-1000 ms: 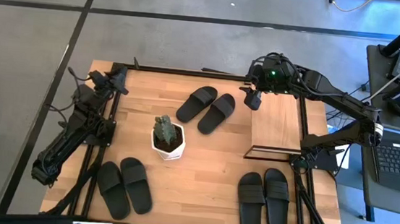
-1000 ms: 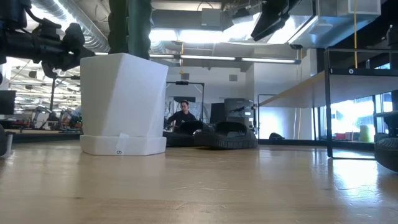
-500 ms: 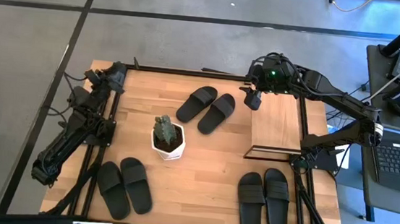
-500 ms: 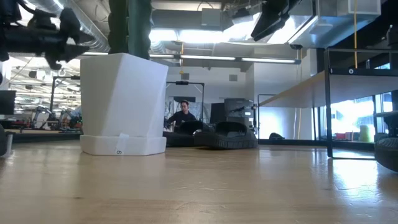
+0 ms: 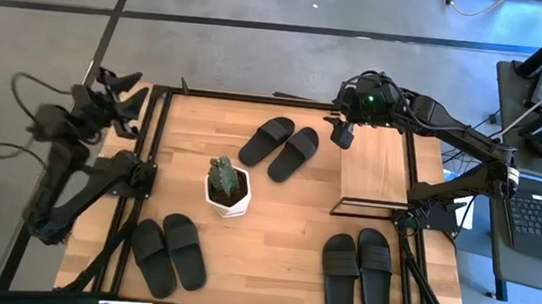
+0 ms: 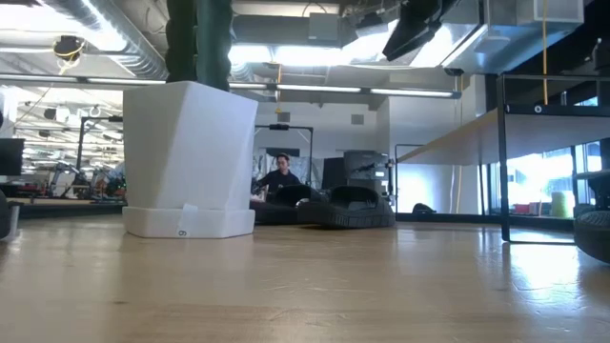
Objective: Pick and place slides into the shelf
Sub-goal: Put the black slide on the shelf
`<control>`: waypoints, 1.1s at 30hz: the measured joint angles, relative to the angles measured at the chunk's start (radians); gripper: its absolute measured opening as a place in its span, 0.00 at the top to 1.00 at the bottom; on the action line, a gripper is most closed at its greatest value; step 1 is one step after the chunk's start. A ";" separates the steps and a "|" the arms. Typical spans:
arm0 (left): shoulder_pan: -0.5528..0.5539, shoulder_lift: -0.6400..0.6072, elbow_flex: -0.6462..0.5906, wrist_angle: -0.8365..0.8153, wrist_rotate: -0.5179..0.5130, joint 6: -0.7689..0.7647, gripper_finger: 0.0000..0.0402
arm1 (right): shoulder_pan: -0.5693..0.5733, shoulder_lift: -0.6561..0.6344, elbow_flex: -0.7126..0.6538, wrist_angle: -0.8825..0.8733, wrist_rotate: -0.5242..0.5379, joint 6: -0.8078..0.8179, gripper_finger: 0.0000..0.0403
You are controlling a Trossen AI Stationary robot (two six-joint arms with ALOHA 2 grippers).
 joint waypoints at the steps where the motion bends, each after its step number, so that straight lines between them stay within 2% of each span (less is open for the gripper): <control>1: 0.000 0.035 0.056 -0.039 0.026 0.014 0.55 | 0.000 0.000 0.000 0.000 0.000 0.000 0.38; 9: 0.000 0.276 0.406 -0.480 0.245 0.269 0.55 | 0.000 0.000 0.000 0.019 0.000 0.008 0.38; 14: 0.000 0.346 0.539 -0.717 0.309 0.373 0.55 | 0.000 0.000 0.000 0.044 0.000 0.016 0.38; 17: 0.000 0.354 0.608 -0.837 0.328 0.381 0.55 | 0.000 0.000 0.000 0.044 0.000 0.037 0.38; 21: 0.000 0.352 0.666 -0.886 0.353 0.407 0.55 | 0.000 0.000 0.000 0.060 0.000 0.037 0.38; 26: 0.013 0.370 0.655 -0.896 0.322 0.402 0.55 | 0.000 0.000 0.000 0.092 0.000 0.057 0.38; 33: -0.007 0.506 0.601 -0.861 0.271 0.399 0.55 | 0.000 0.000 0.000 0.093 0.000 0.063 0.38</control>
